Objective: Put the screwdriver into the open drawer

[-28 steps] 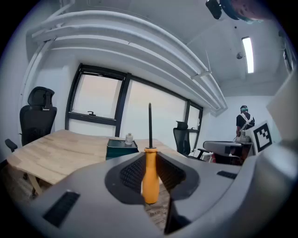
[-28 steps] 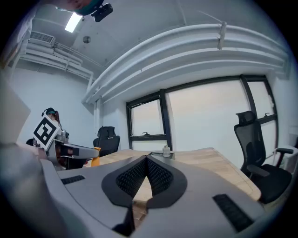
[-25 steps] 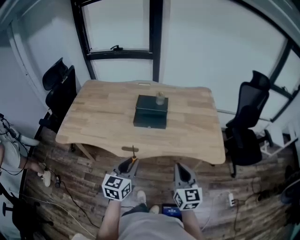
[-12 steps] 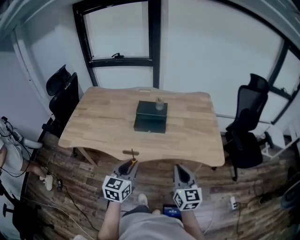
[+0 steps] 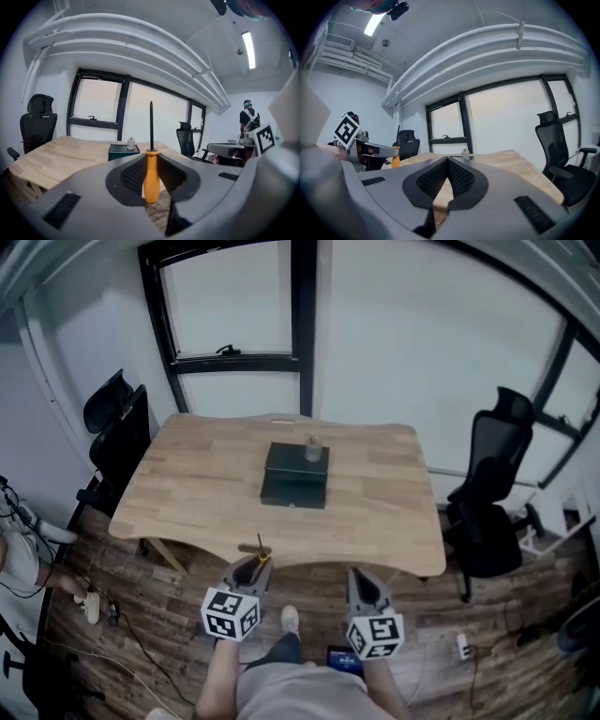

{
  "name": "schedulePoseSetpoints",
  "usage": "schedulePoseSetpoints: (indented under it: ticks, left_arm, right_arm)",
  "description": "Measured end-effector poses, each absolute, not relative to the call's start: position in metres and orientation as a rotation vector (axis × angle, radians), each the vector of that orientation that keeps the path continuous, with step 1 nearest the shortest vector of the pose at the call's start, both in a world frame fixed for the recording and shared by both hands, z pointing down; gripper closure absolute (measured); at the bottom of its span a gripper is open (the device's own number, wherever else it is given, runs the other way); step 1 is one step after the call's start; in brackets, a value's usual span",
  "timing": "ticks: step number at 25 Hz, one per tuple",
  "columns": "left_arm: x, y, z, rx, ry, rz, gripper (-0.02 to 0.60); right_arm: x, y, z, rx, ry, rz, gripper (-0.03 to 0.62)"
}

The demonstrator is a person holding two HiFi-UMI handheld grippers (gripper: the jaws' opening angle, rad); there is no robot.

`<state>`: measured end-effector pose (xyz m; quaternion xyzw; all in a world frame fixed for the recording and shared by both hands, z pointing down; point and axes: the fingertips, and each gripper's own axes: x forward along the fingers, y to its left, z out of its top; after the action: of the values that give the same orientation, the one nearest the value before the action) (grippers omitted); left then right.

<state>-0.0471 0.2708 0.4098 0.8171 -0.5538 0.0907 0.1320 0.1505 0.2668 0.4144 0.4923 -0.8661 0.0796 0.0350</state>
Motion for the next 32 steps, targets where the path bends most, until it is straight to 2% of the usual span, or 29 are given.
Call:
schedulePoseSetpoints:
  ticks: [32]
  left_arm:
    - [-0.113, 0.010, 0.470, 2.290, -1.475, 0.326, 0.512]
  right_arm:
    - [0.084, 0.013, 0.468, 1.480, -2.508, 0.395, 0.599]
